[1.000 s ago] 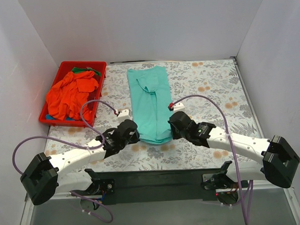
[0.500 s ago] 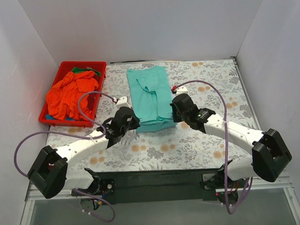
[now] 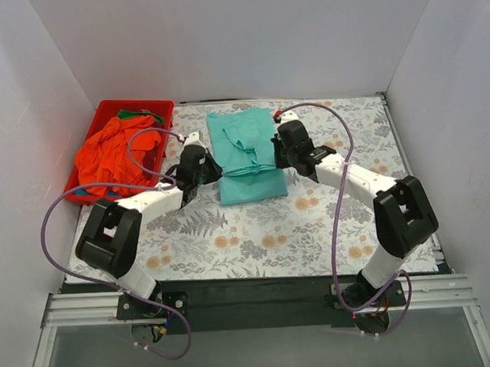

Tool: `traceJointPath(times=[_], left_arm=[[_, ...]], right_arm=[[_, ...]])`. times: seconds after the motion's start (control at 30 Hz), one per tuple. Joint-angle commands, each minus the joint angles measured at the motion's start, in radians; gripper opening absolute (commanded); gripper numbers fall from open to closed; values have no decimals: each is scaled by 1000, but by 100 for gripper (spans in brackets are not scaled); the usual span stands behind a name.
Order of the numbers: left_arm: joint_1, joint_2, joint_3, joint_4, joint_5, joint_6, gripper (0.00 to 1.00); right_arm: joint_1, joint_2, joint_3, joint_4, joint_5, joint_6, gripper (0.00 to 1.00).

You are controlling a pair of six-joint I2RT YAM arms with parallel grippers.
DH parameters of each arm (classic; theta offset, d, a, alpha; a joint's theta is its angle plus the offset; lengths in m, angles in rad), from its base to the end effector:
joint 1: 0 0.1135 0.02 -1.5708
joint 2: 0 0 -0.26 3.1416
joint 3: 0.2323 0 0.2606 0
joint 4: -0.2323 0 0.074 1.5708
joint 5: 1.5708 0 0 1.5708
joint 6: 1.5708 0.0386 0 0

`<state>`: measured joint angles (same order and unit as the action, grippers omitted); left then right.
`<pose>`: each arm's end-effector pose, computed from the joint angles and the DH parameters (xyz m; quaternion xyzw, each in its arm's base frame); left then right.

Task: Fold and stack the t-shirts
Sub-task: Fold the tshirt

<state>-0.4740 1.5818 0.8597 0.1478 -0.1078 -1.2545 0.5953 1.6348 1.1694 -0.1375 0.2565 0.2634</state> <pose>0.3108 -0.1548 0.1898 -0.3575 0.8014 -0.3322 0.3458 0.3217 0.2060 0.2496 -0.0863 0.8757 0.0892 0.4667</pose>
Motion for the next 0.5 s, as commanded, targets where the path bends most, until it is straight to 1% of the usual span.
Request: traceJointPath(times=[0.0,0.1,0.17,0.27,0.47], left_arm=[[40,55,71,61,92,47,0],[72,130,133,64,106,59,0],[83,179,169,79,146,67,0],[100,228,217,78,163,69,0],[130,306,260,78,172,50,0]], right_arm=[[-25,86,105,52,-29,-46,1],[-51,163,174,52,-54,-59,1],[-61,197,219,52,-63,-65,1],[-77,255,271,50,-86,-72,1],[-101,338,343,50,-115,-89,1]])
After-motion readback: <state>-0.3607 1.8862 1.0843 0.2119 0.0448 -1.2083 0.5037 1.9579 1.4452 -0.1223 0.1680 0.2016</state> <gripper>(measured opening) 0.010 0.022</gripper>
